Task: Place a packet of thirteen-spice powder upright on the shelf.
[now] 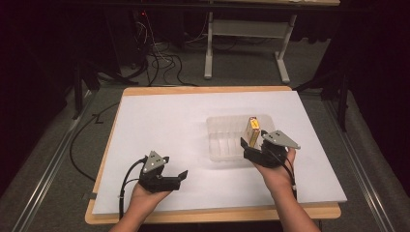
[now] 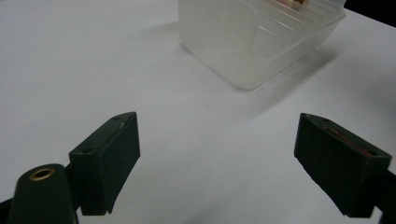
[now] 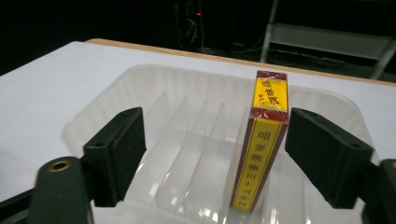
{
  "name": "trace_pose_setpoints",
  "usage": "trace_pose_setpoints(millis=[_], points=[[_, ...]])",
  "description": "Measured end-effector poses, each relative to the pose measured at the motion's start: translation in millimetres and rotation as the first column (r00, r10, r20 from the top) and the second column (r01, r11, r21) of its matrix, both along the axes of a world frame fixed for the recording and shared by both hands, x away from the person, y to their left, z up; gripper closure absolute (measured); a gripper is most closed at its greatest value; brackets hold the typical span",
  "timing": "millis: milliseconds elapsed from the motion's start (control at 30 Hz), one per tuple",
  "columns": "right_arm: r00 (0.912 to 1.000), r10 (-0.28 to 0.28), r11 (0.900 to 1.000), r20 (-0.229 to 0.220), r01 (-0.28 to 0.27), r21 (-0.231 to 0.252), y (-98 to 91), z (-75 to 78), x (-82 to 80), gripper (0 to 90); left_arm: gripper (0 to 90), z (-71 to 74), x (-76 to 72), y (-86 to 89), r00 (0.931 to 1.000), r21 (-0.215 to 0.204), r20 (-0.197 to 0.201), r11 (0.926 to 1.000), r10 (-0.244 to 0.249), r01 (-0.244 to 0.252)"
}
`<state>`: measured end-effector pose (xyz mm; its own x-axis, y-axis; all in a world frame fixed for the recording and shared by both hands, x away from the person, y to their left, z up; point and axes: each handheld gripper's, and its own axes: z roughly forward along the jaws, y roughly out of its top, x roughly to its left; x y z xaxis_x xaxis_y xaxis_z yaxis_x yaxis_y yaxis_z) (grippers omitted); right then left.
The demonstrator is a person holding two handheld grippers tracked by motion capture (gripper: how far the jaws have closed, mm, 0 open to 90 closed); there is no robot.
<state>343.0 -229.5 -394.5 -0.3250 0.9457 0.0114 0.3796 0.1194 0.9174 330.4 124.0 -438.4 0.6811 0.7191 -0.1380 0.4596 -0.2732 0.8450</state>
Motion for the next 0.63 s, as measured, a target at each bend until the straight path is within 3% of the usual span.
trace_pose_setpoints(millis=[100, 167, 267, 367, 433, 467, 500, 567, 633], points=[[0.9978, 0.065, 0.9977, 0.016, -0.065, 0.019, -5.4, 1.3, -14.7, 16.8, 14.8, -0.2, -0.7, -0.4, 1.0, -0.002, 0.001, 1.0, -0.005, 0.005], [0.9955, 0.09, 0.996, 0.032, -0.089, -0.004, -11.6, -0.1, -24.5, 16.4, 14.8, -0.3, -1.2, -0.9, 1.0, 0.005, 0.006, 1.0, -0.007, 0.007], [0.9927, 0.117, 0.9931, 0.028, -0.117, 0.003, -26.0, -5.8, -37.0, 16.6, 14.8, -2.0, -1.4, -3.0, 0.9998, 0.008, 0.008, 0.9998, -0.017, 0.017], [0.9939, 0.085, 0.9962, 0.07, -0.084, -0.02, -42.5, -26.0, -52.8, 19.0, 14.9, -3.0, -1.3, -4.1, 0.9997, 0.004, 0.006, 0.9997, -0.025, 0.025], [0.9947, 0.101, 0.9945, -0.019, -0.101, -0.026, -48.4, -41.3, -53.3, 19.2, 15.0, -2.3, -1.3, -4.4, 0.9997, -0.022, 0.005, 0.9994, -0.025, 0.025], [0.9948, 0.096, 0.9941, -0.034, -0.098, -0.048, -51.0, -44.3, -51.9, 19.2, 15.1, -2.0, -1.5, -4.5, 0.9997, -0.024, 0.009, 0.9994, -0.025, 0.025], [0.9962, 0.081, 0.9953, -0.031, -0.083, -0.05, -54.1, -45.3, -50.0, 19.2, 15.2, -1.8, -1.6, -5.0, 0.9997, -0.023, 0.012, 0.9995, -0.021, 0.021], [0.9972, 0.061, 0.9981, -0.042, -0.061, 0.005, -60.7, -44.1, -45.4, 19.3, 15.2, -1.4, -1.7, -5.8, 0.9998, -0.029, 0.013, 0.9995, -0.015, 0.015], [0.9982, 0.049, 0.9985, -0.034, -0.048, 0.025, -64.6, -44.9, -43.3, 20.3, 15.2, -1.2, -1.9, -6.5, 0.9999, -0.033, 0.014, 0.9994, -0.01, 0.011]])
